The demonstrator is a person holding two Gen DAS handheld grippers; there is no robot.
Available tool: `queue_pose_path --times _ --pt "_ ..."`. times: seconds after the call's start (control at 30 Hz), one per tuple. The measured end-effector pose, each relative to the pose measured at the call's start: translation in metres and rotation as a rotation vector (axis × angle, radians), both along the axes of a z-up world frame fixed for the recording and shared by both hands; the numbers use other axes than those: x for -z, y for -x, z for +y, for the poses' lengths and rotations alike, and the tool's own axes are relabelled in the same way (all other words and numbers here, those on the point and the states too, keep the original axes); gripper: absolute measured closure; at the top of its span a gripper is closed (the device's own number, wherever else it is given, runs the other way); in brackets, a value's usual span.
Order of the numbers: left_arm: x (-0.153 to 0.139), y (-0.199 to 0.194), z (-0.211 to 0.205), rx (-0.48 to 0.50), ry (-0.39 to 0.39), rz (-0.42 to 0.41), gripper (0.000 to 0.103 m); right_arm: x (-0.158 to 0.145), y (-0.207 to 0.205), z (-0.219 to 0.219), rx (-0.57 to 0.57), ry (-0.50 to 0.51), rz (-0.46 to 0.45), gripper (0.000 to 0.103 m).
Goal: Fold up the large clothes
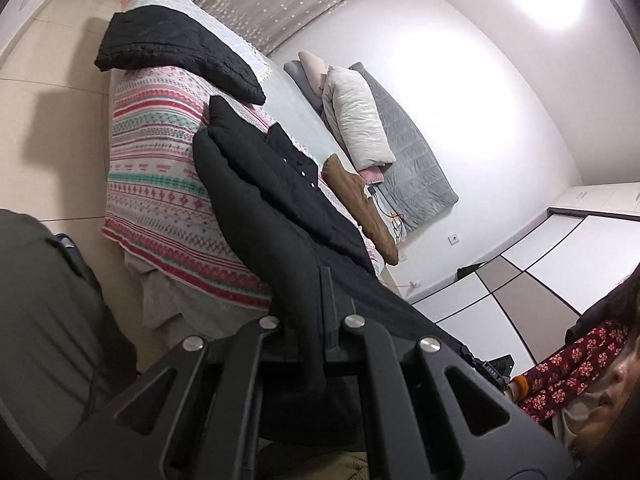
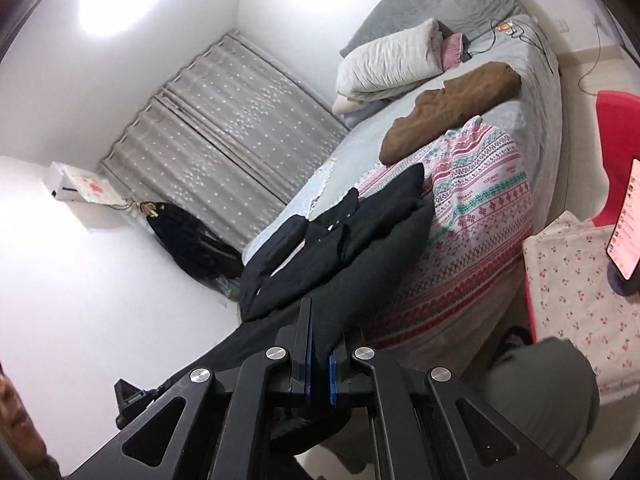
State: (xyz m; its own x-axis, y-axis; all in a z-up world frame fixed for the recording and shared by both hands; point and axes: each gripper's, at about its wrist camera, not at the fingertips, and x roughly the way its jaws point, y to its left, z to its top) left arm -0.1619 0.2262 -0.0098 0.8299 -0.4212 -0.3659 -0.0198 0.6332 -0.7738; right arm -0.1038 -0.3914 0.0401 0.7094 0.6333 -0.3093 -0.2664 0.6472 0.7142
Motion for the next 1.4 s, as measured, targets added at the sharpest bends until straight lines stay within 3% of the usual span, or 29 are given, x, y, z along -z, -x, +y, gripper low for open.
queue_pose_path --times 0.33,0.47,0.6,0.73,0.8,0.9,1.1,1.23,1.4 --pt "-0.014 -0.014 0.000 0.013 -0.029 -0.028 0.098 -0.012 -0.007 0.001 -0.011 -0.010 -0.034 0.099" --pt "-0.033 -0.020 0.001 0.009 -0.025 -0.068 0.098 -0.017 -0.015 0.002 -0.009 -0.025 -0.057 0.099" --pt "-0.056 -0.024 -0.003 0.024 -0.046 -0.147 0.098 -0.036 -0.016 0.008 -0.005 -0.037 -0.119 0.099" --pt "-0.064 -0.039 0.007 -0.006 -0.057 -0.150 0.098 -0.050 -0.016 0.008 0.005 -0.029 -0.144 0.098" --pt "-0.066 -0.047 0.013 -0.012 -0.022 -0.147 0.098 -0.056 -0.021 0.008 0.013 -0.028 -0.145 0.098" --pt "-0.075 -0.040 0.005 0.004 -0.047 -0.210 0.098 -0.063 -0.023 0.010 0.017 -0.036 -0.156 0.098" --pt "-0.072 -0.012 0.013 0.012 -0.004 -0.284 0.098 -0.073 0.007 0.008 0.028 -0.034 -0.224 0.098" --pt "-0.074 -0.008 0.019 -0.007 -0.001 -0.288 0.098 -0.089 0.029 0.008 0.043 -0.015 -0.265 0.098" --pt "-0.071 -0.042 0.022 -0.022 0.000 -0.195 0.098 -0.092 0.000 0.026 0.004 0.005 -0.237 0.099"
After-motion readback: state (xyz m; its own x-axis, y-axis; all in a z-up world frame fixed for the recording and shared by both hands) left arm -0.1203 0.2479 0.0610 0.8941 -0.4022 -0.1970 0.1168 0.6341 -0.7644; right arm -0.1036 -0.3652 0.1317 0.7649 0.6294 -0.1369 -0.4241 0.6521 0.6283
